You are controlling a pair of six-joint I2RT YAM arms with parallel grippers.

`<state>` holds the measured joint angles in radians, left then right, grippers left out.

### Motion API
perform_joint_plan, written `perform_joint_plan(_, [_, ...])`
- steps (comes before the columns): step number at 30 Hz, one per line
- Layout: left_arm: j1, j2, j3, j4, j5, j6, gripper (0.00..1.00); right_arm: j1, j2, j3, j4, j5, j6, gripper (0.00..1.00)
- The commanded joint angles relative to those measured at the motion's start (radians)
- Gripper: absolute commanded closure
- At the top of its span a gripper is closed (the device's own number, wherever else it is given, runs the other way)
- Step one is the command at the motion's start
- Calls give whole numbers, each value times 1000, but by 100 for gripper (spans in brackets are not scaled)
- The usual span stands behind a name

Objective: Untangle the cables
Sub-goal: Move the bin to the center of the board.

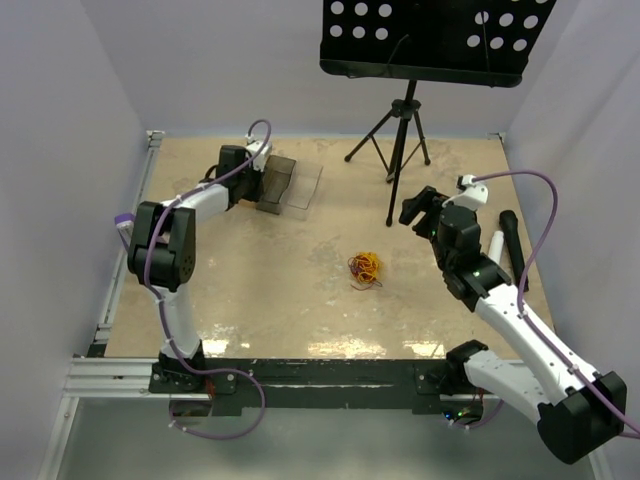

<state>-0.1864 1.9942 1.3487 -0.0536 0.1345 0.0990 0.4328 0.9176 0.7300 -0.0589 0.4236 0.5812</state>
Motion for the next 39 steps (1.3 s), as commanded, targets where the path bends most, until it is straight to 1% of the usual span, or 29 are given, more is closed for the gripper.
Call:
perform_joint_plan(1, [-13, -55, -92, 0, -36, 21, 71, 3, -16, -6, -1, -16, 22, 24])
perform_joint_plan(6, [-19, -120, -174, 3, -21, -1, 73, 4, -3, -40, 8, -32, 49, 24])
perform_joint_plan(10, [-45, -202, -232, -28, -29, -45, 78, 30, 27, -75, 18, -29, 87, 22])
perform_joint_plan(17, [-94, -319, -358, -65, -1, -172, 80, 161, 127, -127, 21, 49, 218, 21])
perform_joint_plan(22, [-145, -365, -448, -66, 17, -243, 81, 237, 213, -112, 14, 99, 295, 20])
perform_joint_plan(24, [-145, -391, -471, -54, 28, -265, 77, 259, 243, -100, 13, 116, 315, 20])
perform_joint_plan(27, [-145, -400, -451, -86, 57, -285, 70, 276, 293, -84, 7, 139, 335, 20])
perform_joint_plan(30, [-145, -428, -464, -81, 143, -301, 55, 282, 349, -84, 24, 145, 358, 20])
perform_joint_plan(32, [-145, -431, -436, -123, 198, -291, 43, 282, 385, -83, 34, 155, 373, 20])
perform_joint_plan(33, [-145, -430, -401, -147, 229, -279, 38, 282, 400, -83, 42, 155, 378, 20])
perform_joint_plan(35, [-142, -431, -343, -216, 295, -251, 33, 284, 431, -78, 53, 152, 379, 20])
perform_joint_plan(39, [-113, -488, -257, -314, 375, -182, 30, 284, 489, -66, 113, 136, 373, 20])
